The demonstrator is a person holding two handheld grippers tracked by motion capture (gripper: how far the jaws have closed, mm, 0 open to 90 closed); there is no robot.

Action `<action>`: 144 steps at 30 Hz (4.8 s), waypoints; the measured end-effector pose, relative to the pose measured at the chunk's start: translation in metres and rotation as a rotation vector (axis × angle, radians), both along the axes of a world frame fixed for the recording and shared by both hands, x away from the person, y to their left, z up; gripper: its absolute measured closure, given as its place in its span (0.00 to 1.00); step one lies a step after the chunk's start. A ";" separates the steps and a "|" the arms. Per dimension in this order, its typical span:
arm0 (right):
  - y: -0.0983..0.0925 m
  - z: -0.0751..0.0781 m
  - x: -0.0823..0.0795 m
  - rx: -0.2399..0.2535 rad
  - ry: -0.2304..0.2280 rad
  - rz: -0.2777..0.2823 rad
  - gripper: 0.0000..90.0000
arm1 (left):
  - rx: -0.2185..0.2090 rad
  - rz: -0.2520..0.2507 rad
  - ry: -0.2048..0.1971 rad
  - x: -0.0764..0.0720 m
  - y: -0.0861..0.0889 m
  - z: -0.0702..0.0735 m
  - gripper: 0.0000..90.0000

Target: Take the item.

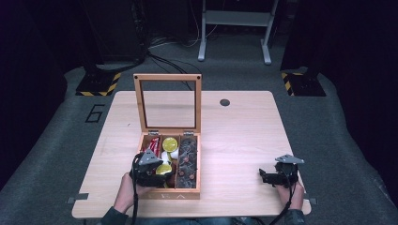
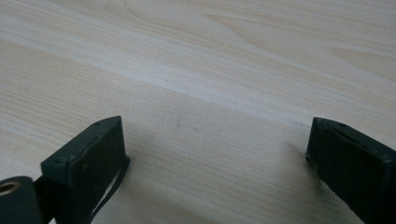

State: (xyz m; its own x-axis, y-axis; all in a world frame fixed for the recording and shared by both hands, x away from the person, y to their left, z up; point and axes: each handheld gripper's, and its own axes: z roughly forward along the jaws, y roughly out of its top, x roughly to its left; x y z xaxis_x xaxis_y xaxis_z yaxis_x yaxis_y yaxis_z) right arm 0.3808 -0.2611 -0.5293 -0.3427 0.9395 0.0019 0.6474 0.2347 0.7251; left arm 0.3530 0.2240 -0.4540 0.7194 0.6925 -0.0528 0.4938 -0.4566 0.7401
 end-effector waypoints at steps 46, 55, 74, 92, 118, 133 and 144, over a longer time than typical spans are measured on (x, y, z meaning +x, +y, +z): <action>0.000 0.000 0.000 -0.001 0.004 0.003 0.05 | -0.005 0.073 -0.142 -0.016 0.026 0.037 0.42; 0.000 0.000 0.000 0.000 0.005 0.002 0.05 | -0.011 0.112 -0.165 -0.017 0.037 0.041 0.42; 0.000 0.000 0.000 0.000 0.005 0.002 0.05 | -0.025 0.187 -0.191 -0.016 0.062 0.049 0.42; 0.000 0.000 0.000 0.000 0.001 0.001 0.05 | -0.016 0.259 -0.213 -0.012 0.081 0.052 0.42; 0.000 0.000 0.000 0.000 0.002 0.001 0.05 | -0.020 0.373 -0.218 0.002 0.109 0.045 0.42; 0.000 0.000 0.000 0.001 0.000 0.001 0.05 | -0.018 0.464 -0.213 0.016 0.128 0.029 0.42; 0.000 0.000 0.000 0.000 0.001 0.001 0.05 | -0.017 0.526 -0.163 0.030 0.145 0.005 0.42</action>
State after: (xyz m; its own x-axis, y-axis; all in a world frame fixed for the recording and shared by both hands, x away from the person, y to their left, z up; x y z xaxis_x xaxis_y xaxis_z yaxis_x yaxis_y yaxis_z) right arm 0.3812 -0.2613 -0.5292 -0.3433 0.9392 0.0021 0.6483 0.2353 0.7241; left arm 0.3834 0.3690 -0.4489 0.2767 0.9608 0.0158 0.5306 -0.1665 0.8311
